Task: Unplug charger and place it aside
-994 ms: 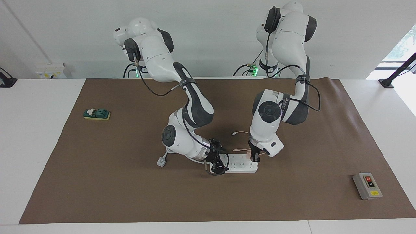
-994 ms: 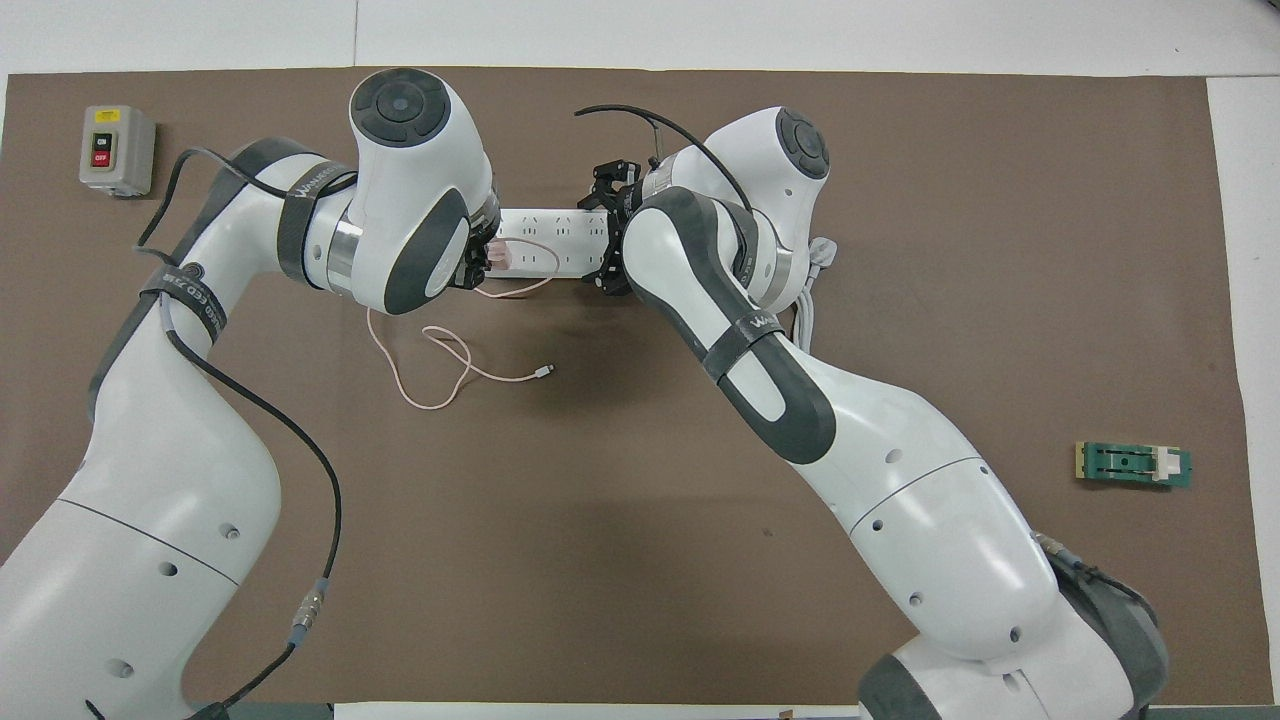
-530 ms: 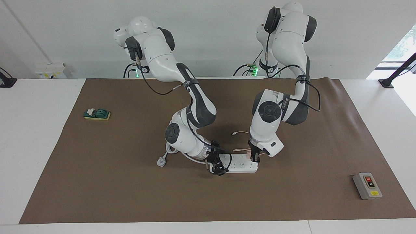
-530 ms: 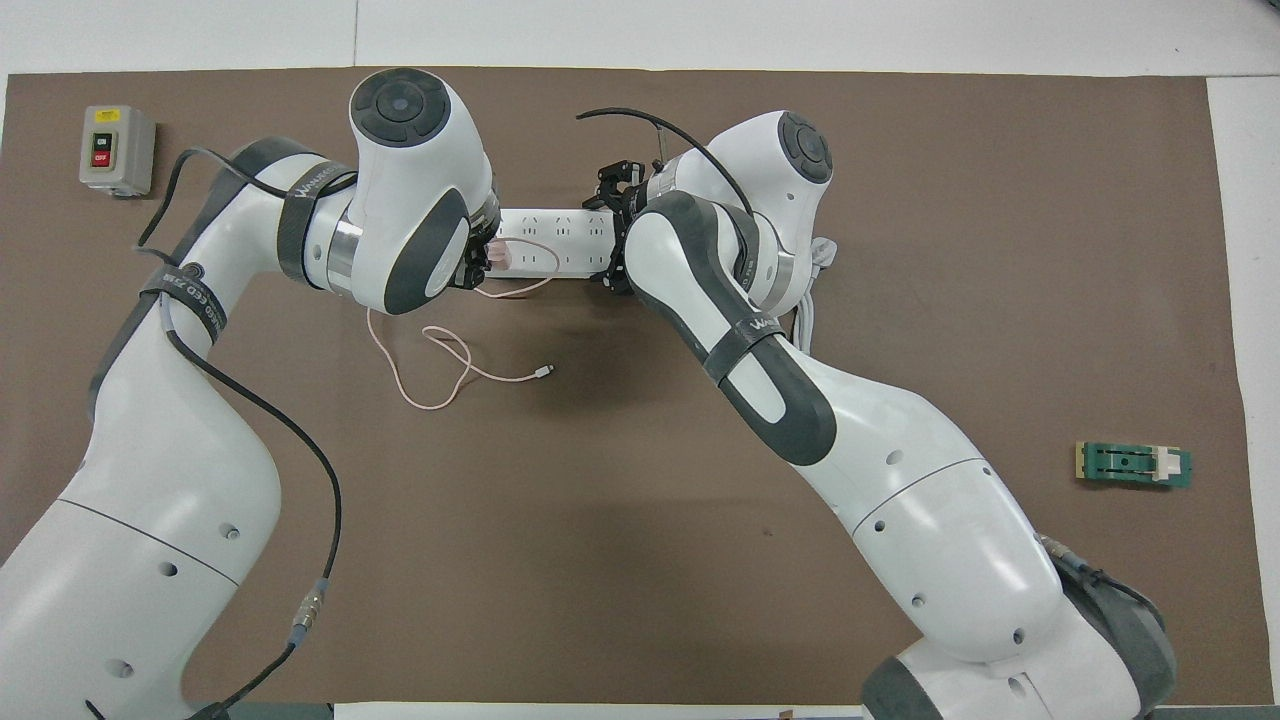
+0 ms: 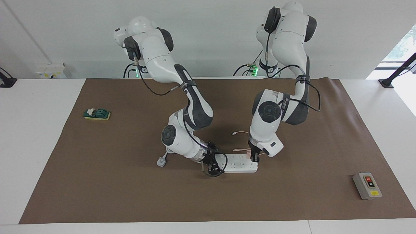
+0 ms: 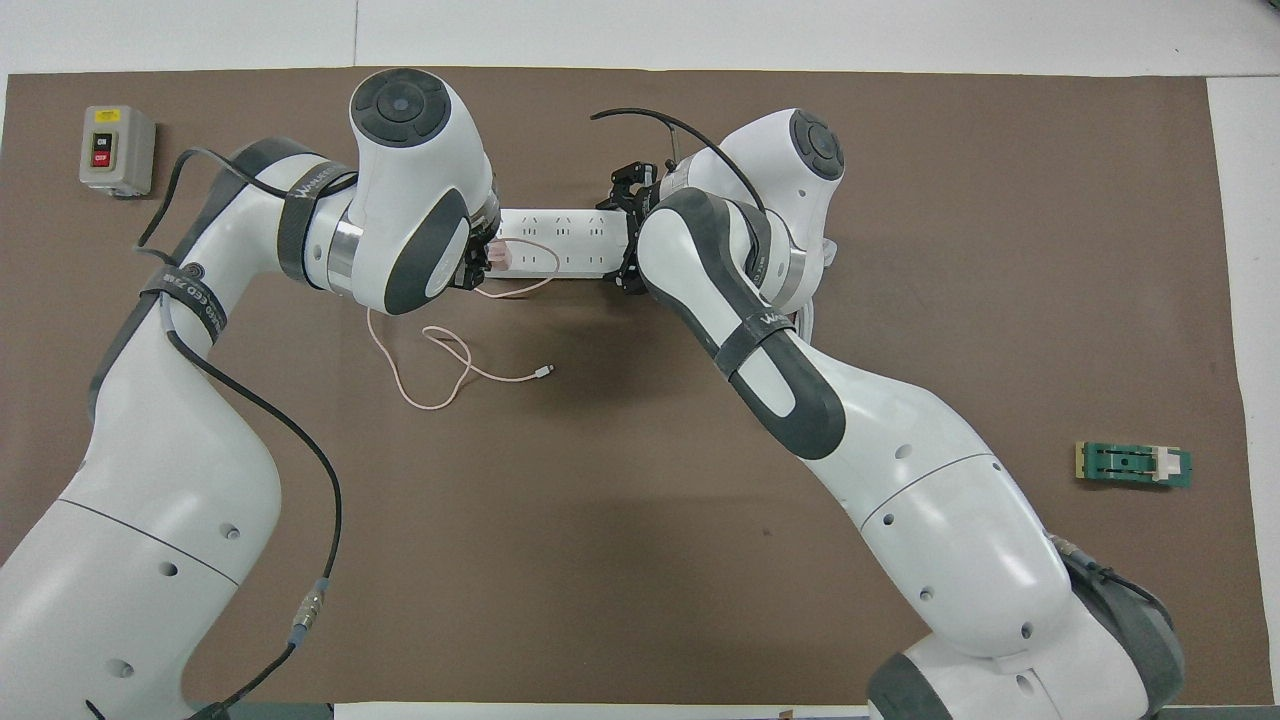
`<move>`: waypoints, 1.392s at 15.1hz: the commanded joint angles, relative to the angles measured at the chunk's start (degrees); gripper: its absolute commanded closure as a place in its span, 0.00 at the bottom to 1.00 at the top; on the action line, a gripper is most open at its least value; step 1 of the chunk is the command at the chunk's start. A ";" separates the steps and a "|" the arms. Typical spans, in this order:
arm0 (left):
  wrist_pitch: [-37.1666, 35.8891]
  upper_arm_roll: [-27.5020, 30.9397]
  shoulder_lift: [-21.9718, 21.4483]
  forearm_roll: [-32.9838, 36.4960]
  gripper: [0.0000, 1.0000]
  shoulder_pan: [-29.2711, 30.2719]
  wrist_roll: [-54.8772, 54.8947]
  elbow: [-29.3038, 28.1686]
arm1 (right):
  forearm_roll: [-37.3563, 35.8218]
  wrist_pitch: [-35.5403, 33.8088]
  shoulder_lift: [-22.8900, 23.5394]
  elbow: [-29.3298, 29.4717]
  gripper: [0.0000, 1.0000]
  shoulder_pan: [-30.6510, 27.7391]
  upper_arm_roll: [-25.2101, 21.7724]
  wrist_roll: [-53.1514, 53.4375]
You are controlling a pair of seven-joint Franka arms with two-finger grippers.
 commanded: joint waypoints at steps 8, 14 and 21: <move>-5.97 0.17 -2.40 0.20 0.93 0.11 5.61 -0.97 | 1.73 1.35 -1.29 -1.75 0.94 -0.53 0.56 -1.73; -8.95 0.17 -5.04 -3.13 1.00 0.81 6.92 -0.80 | 1.65 1.44 -1.38 -1.75 0.94 -0.53 0.56 -1.91; -11.50 -0.01 -7.68 -4.37 1.00 1.08 8.24 -0.80 | 1.65 1.52 -1.38 -1.75 0.94 -0.53 0.47 -2.00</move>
